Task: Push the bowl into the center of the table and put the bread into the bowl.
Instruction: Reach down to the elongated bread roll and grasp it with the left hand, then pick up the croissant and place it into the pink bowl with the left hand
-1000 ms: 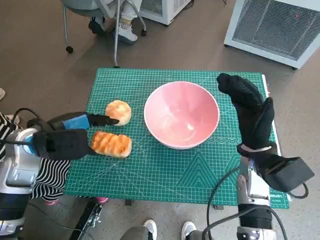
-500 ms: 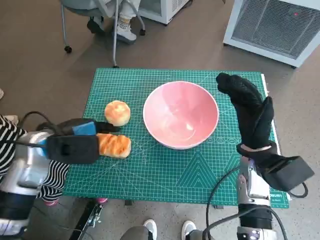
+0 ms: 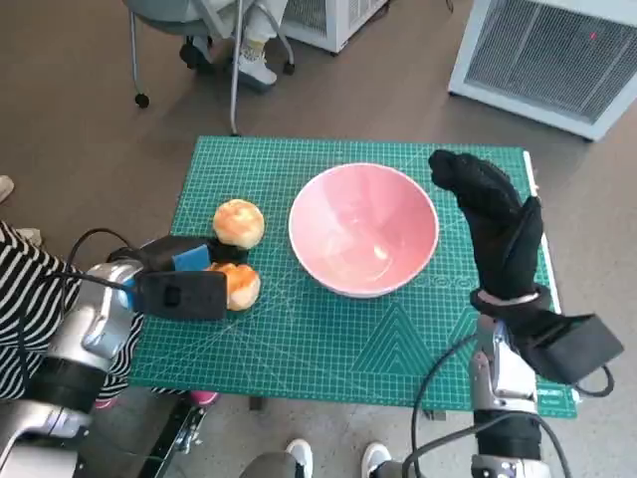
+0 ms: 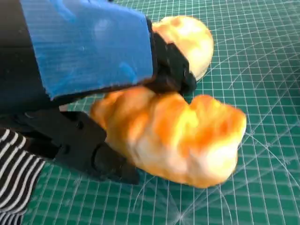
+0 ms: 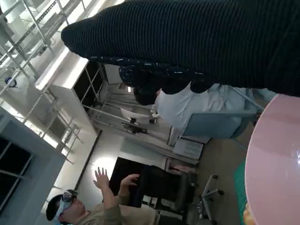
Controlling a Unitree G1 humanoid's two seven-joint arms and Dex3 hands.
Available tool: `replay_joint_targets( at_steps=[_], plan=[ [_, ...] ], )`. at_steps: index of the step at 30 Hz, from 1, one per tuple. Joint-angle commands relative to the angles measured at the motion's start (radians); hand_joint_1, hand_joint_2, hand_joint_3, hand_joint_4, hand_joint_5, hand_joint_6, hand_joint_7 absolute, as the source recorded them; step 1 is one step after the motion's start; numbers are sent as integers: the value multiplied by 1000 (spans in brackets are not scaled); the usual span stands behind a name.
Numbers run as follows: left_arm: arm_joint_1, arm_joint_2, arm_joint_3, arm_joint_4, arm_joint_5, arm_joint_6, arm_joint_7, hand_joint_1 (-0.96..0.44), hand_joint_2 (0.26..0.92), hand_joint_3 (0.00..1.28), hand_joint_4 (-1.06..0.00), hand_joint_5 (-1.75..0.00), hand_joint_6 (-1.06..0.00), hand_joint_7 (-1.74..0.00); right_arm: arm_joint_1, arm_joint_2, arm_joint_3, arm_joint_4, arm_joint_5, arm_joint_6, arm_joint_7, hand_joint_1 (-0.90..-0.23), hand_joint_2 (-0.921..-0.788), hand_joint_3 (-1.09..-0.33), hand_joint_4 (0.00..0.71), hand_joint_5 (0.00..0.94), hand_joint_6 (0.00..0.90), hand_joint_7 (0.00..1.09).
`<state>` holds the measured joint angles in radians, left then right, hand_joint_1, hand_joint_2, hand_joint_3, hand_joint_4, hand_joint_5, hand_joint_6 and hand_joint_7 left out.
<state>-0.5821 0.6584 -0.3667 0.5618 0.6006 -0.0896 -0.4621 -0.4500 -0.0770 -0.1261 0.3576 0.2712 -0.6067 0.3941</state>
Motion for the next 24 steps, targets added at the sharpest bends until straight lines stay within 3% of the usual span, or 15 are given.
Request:
replay_joint_targets(
  at_steps=[1, 5, 12, 17, 20, 24],
  plan=[
    [-3, -33, -47, 67, 44, 4, 25, -72, 781, 12, -368, -18, -457, -11, 29, -2, 0, -12, -3, 16, -9, -678, -921, -755, 161, 2, 85, 385],
    [-7, -36, -61, 78, 64, 8, 46, -39, 800, 16, -451, -19, -509, -16, 34, -3, -1, -17, -4, 16, -10, -675, -921, -754, 164, 3, 85, 395],
    [14, -20, -69, 27, 80, 13, 50, 6, 847, 16, -843, -58, -745, -44, 41, -3, 1, -32, -9, 19, -19, -675, -921, -752, 167, 4, 84, 405],
    [39, 6, -57, -37, 67, 8, 31, 29, 864, 16, -978, -92, -875, -83, 42, -2, 2, -30, -12, 17, -22, -676, -921, -752, 168, 4, 81, 410],
    [61, 27, -40, -93, 46, 5, 10, 10, 902, 63, -788, -821, -673, -824, 42, -2, 2, -26, -13, 14, -24, -677, -921, -755, 168, 4, 80, 413],
    [102, 60, 5, -195, -15, -10, -39, 3, 917, 88, -698, -1112, -595, -1121, 38, -1, 2, -15, -13, 11, -24, -678, -921, -758, 168, 3, 77, 417]
  ],
)
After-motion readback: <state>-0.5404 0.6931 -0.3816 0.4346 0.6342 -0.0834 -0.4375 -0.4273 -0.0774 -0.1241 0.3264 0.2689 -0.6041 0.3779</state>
